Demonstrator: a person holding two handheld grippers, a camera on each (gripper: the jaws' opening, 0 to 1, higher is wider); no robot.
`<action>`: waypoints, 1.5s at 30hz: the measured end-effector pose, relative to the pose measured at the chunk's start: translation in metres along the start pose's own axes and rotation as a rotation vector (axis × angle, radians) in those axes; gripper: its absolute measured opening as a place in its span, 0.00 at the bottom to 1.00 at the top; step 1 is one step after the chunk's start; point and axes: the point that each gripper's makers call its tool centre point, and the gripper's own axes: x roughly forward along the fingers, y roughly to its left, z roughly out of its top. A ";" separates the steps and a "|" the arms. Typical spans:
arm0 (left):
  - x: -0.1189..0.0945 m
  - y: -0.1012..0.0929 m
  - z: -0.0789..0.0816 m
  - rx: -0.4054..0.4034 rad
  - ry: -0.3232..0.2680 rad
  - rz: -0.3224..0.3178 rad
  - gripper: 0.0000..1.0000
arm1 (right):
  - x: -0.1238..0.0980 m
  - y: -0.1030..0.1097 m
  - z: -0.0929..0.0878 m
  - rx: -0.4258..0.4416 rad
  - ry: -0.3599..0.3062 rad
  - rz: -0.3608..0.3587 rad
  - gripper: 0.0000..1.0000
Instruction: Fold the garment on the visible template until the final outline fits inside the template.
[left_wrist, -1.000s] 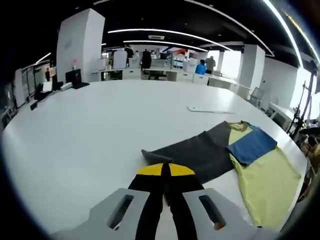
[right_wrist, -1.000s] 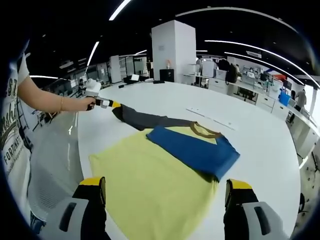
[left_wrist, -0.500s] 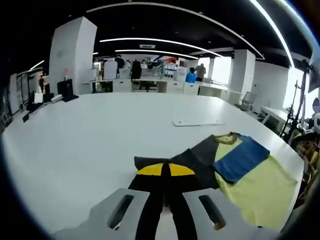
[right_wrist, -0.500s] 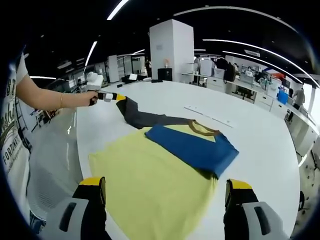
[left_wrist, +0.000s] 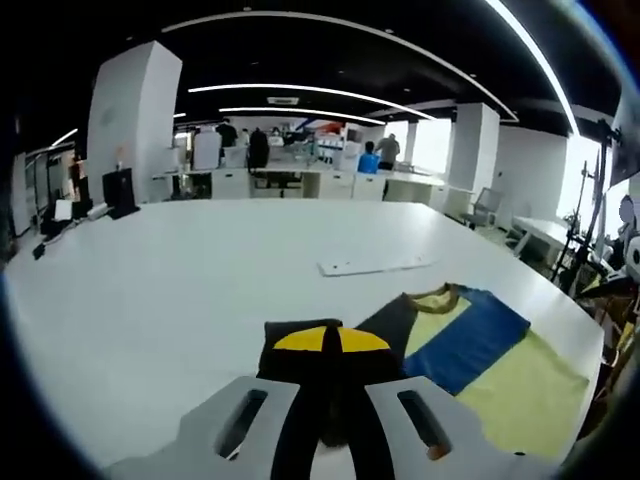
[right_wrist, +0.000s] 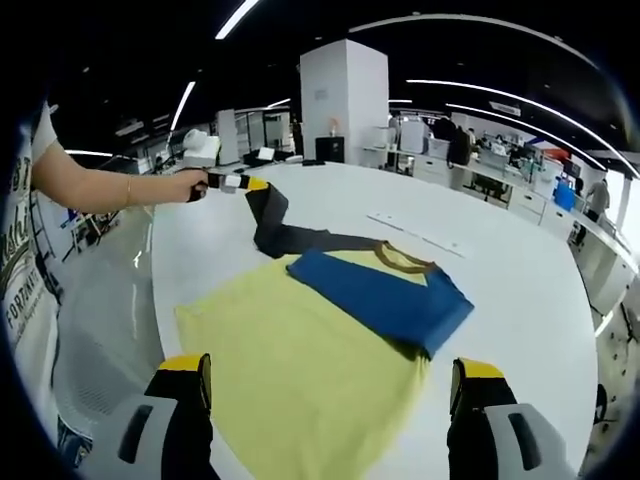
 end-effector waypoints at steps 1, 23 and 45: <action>0.002 -0.004 0.001 0.000 -0.001 -0.007 0.00 | 0.000 0.000 0.000 -0.002 0.001 0.001 0.99; 0.039 -0.066 0.026 0.052 -0.021 -0.139 0.00 | 0.003 0.003 -0.011 0.017 0.007 0.003 0.99; 0.064 -0.129 0.026 -0.010 -0.040 -0.234 0.00 | 0.007 0.006 -0.019 0.030 0.023 0.016 0.98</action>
